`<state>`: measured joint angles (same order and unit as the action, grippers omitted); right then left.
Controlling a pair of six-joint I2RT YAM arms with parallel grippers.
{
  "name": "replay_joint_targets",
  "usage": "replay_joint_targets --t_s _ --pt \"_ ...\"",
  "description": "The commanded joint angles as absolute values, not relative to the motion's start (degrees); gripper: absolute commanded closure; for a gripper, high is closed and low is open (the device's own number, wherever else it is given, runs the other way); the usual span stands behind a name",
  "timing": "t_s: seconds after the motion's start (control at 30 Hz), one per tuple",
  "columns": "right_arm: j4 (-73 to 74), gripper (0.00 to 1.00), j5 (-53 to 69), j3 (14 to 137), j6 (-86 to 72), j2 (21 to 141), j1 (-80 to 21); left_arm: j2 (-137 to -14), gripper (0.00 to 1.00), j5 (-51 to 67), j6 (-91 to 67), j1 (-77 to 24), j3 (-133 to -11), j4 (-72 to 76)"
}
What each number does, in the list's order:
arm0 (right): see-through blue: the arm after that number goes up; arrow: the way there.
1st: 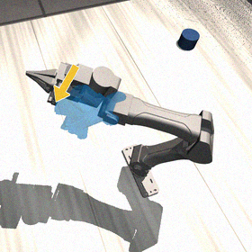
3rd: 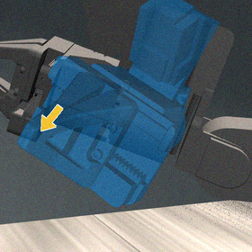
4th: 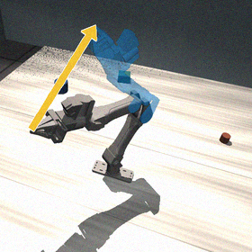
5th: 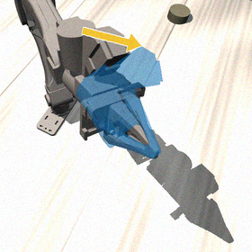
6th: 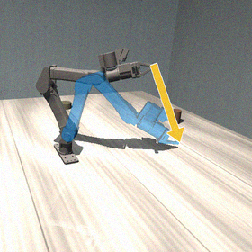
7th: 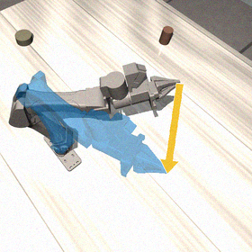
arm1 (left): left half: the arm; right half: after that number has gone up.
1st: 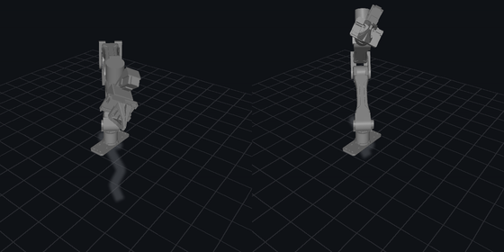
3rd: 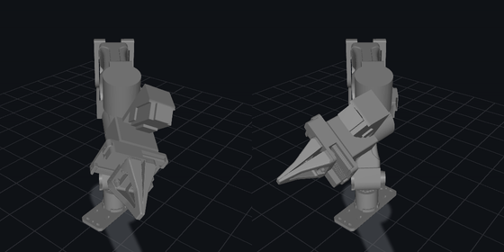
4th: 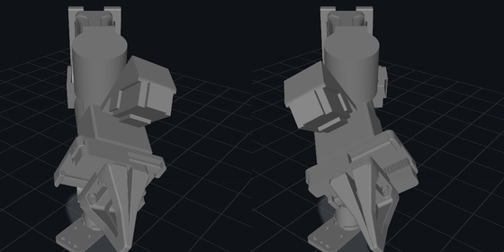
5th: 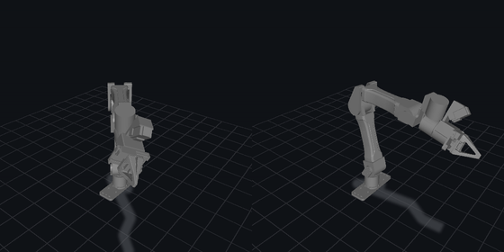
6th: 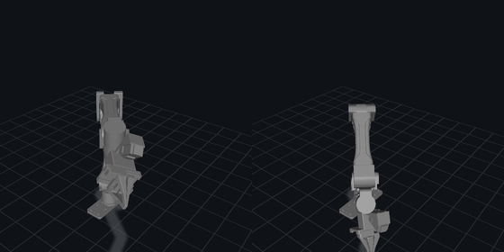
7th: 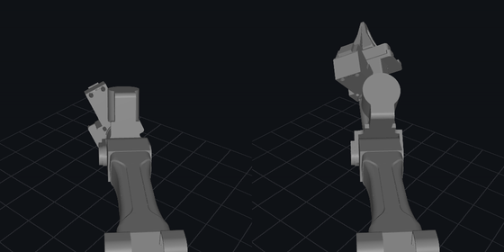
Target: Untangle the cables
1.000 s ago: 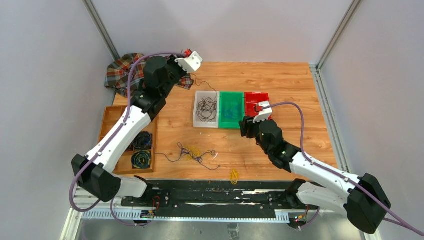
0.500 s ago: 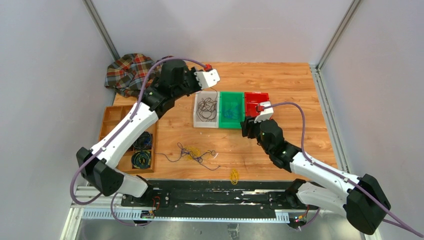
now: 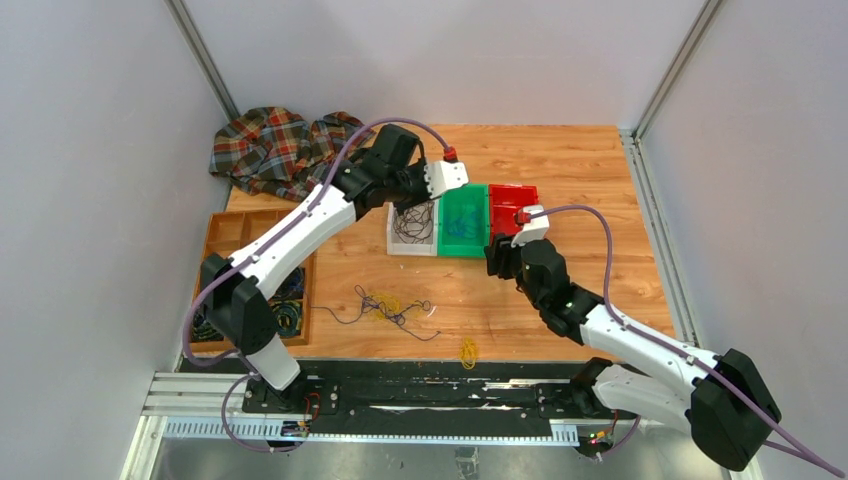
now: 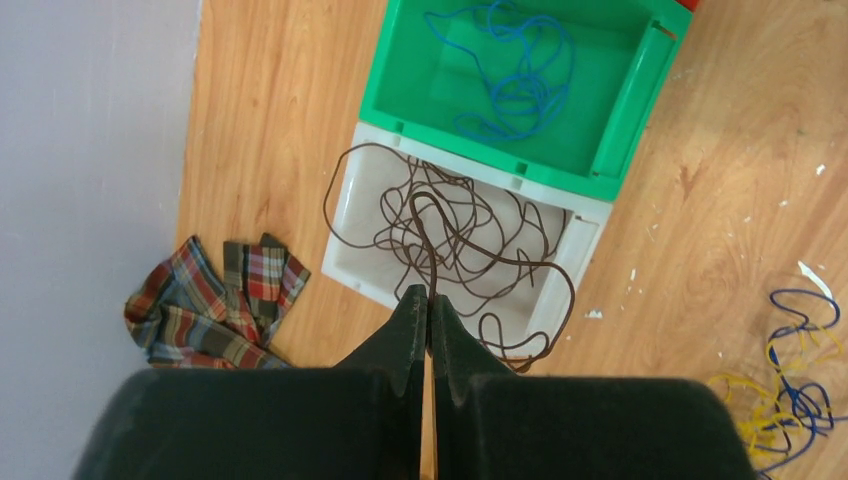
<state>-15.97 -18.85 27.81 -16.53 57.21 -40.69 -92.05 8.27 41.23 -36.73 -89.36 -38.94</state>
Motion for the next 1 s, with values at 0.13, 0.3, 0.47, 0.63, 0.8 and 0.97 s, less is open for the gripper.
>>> replay_joint_targets --t_s 0.13,0.3,0.47,0.63,0.8,0.97 --pt "-16.18 0.47 -18.65 26.88 -17.39 58.01 -39.4 -98.35 1.0 7.22 39.39 -37.18 -94.78 -31.24" --pt "-16.52 0.48 -18.33 27.21 -17.16 58.87 -39.22 -100.77 1.0 1.82 44.32 -37.05 -90.43 -21.3" --pt "-16.54 0.48 -18.36 27.31 -16.74 59.39 -39.0 -103.41 0.99 -1.35 48.29 -35.41 -86.77 -15.05" --pt "-17.02 0.48 -17.87 27.15 -16.87 60.12 -38.75 -106.49 1.0 -3.94 48.48 -33.33 -83.89 -9.4" --pt "-16.93 0.48 -17.67 27.24 -17.04 61.05 -38.67 -107.96 1.0 -4.24 49.91 -33.05 -77.77 -3.08" --pt "-16.74 0.48 -17.53 27.4 -17.2 61.76 -38.53 -110.38 1.0 -4.08 48.25 -33.05 -76.09 -2.99"
